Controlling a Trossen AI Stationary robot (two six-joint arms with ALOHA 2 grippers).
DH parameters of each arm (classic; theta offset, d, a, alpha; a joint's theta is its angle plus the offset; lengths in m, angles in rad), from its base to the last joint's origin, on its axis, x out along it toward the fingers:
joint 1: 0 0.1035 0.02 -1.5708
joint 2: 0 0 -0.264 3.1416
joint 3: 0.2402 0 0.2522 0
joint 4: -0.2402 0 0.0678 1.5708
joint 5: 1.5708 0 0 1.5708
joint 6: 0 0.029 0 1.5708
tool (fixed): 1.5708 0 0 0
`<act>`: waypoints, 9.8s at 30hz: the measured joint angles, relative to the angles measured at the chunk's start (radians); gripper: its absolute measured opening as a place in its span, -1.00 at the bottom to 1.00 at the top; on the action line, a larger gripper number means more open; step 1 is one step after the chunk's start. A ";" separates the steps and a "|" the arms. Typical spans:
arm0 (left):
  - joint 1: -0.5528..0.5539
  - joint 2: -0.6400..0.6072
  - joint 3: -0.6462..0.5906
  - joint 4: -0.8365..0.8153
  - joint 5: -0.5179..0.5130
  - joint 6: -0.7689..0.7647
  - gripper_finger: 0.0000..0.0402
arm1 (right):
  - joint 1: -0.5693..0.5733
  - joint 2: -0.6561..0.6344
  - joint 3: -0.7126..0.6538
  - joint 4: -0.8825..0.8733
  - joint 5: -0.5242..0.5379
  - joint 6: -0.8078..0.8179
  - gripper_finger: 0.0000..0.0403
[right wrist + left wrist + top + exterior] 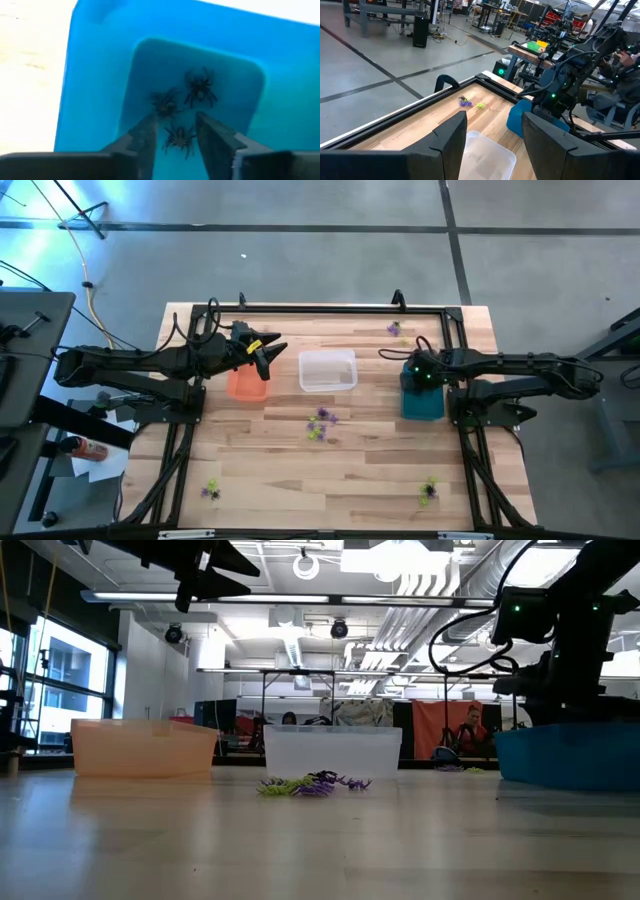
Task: Sort Halloween decoration
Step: Put the black spider toy into the blue bin
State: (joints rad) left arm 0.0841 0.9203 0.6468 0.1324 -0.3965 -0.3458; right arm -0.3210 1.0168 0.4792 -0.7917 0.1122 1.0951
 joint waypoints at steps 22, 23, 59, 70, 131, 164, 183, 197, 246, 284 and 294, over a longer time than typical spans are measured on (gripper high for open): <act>0.000 -0.061 -0.001 0.001 0.120 0.036 -0.12 | 0.053 -0.169 0.523 0.232 0.026 -0.546 -0.04; 0.000 -0.063 -0.001 0.002 0.124 0.036 -0.12 | 0.065 -0.169 0.525 0.271 0.026 -0.575 -0.04; 0.000 -0.064 -0.001 0.001 0.127 -0.020 -0.12 | -0.597 0.732 0.718 0.038 -0.009 -0.359 -0.25; 0.000 -0.064 -0.001 0.001 0.125 -0.045 -0.12 | -0.639 0.848 0.718 0.139 -0.044 -0.291 -0.32; 0.000 -0.064 0.000 0.000 0.112 -0.001 -0.12 | -0.268 0.281 0.717 0.362 -0.190 -0.802 -1.00; -0.042 -0.002 0.001 0.175 0.188 0.210 -0.12 | 0.301 0.191 0.716 0.330 0.001 -0.929 -1.00; -0.041 -0.002 0.000 0.159 0.120 0.194 -0.12 | 0.332 -0.153 0.239 -0.306 -0.105 -0.188 -1.00; -0.041 -0.002 0.000 0.156 0.092 0.191 -0.12 | 0.247 -0.041 -0.006 -0.063 -0.057 0.055 -1.00; -0.041 -0.002 0.000 0.150 0.122 0.159 -0.12 | 0.253 0.047 0.686 0.085 0.161 -0.655 -0.16; -0.934 0.371 0.421 -1.037 0.388 -0.119 -0.12 | 0.222 0.051 0.617 0.422 0.036 -0.807 -0.16; -1.164 0.662 0.414 -0.986 0.397 -0.166 -0.12 | 0.221 0.051 0.617 0.389 0.035 -0.782 -0.16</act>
State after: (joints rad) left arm -1.0795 1.5824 1.0603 -0.8537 0.0001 -0.5116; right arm -0.0997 1.0676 1.0962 -0.4026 0.1467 0.3134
